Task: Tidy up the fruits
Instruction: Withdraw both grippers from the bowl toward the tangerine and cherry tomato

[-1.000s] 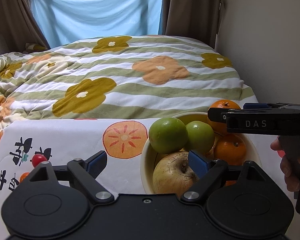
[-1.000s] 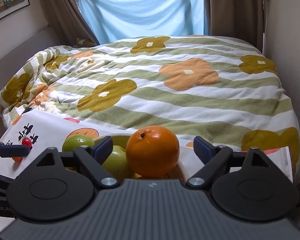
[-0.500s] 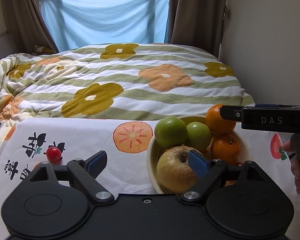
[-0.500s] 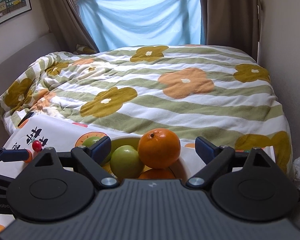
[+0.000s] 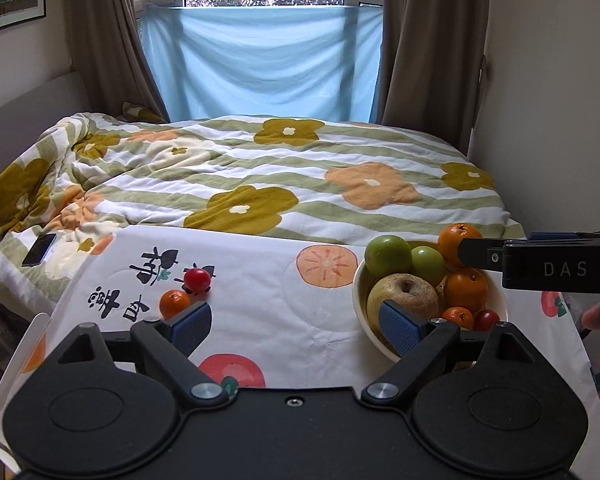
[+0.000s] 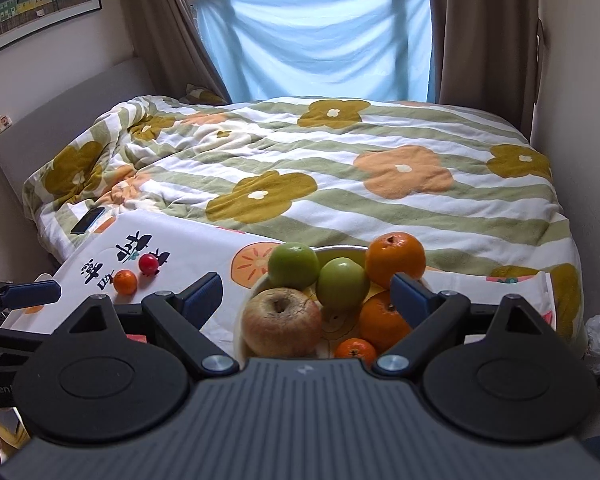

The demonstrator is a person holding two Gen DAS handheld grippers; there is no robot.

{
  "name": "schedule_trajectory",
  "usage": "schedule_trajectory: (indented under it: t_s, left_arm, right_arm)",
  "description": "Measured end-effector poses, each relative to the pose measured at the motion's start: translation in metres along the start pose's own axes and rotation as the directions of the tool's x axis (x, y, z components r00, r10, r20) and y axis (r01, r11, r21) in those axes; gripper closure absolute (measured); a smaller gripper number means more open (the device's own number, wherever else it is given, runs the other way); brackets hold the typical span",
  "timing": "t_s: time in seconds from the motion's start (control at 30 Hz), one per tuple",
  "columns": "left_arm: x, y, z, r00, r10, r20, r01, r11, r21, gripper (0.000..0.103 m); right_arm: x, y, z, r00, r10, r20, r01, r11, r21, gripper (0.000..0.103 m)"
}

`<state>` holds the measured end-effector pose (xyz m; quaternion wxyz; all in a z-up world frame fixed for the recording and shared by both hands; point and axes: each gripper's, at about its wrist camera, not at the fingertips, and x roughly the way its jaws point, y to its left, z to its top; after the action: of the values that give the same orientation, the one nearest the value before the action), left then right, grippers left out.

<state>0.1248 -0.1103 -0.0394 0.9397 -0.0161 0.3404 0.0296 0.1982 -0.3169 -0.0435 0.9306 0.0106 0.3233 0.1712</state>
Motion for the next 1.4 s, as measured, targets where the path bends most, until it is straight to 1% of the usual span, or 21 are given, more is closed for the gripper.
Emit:
schedule_trajectory:
  t_s: [0.03,0.07,0.13,0.27,0.4,0.63,0.8,0.93,1.13,1.27,1.4]
  left_arm:
    - [-0.004,0.006,-0.001,1.0,0.001,0.006,-0.001,1.0,-0.011,0.003]
    - [-0.009,0.012,-0.002,1.0,0.0,0.015,0.001,1.0,-0.02,0.002]
    - [-0.016,0.022,-0.004,1.0,-0.004,0.028,0.005,1.0,-0.021,0.002]
    - [-0.021,0.043,-0.007,0.999,0.009,0.037,-0.01,1.0,0.013,0.002]
    - [-0.017,0.069,-0.01,1.0,0.021,0.023,-0.021,0.999,0.034,0.002]
    - [0.007,0.114,-0.009,1.0,-0.001,0.002,0.001,0.996,0.086,0.002]
    - [0.036,0.135,-0.007,0.999,-0.037,-0.013,0.038,0.989,0.14,0.003]
    - [0.064,0.142,-0.006,0.997,-0.069,-0.027,0.073,0.979,0.189,0.007]
    - [0.111,0.147,-0.011,0.991,-0.109,-0.082,0.126,0.96,0.252,0.02]
    - [0.137,0.15,-0.015,0.986,-0.127,-0.111,0.153,0.95,0.273,0.031]
    - [0.154,0.15,-0.018,0.982,-0.14,-0.131,0.172,0.944,0.282,0.036]
  right_arm:
    - [-0.003,0.006,0.0,1.0,-0.002,0.003,0.002,1.0,-0.002,0.0]
    - [-0.006,0.012,-0.001,1.0,-0.008,0.008,0.008,1.0,-0.001,0.0]
    - [-0.009,0.024,-0.002,1.0,-0.014,0.012,0.014,1.0,-0.002,0.0]
    - [-0.008,0.049,-0.004,1.0,-0.027,0.01,0.027,1.0,-0.001,0.0]
    - [-0.001,0.074,-0.008,0.999,-0.039,-0.005,0.039,0.999,0.002,0.0]
    - [0.023,0.111,-0.011,0.998,-0.062,-0.032,0.063,0.997,0.036,0.0]
    - [0.048,0.134,-0.013,0.996,-0.082,-0.042,0.084,0.995,0.053,0.0]
    - [0.072,0.148,-0.014,0.995,-0.092,-0.045,0.094,0.994,0.061,0.0]
    - [0.112,0.157,-0.014,0.993,-0.098,-0.06,0.102,0.991,0.083,0.0]
    - [0.14,0.161,-0.016,0.992,-0.096,-0.08,0.104,0.99,0.092,0.0]
    - [0.16,0.165,-0.018,0.991,-0.089,-0.1,0.099,0.99,0.099,0.0]
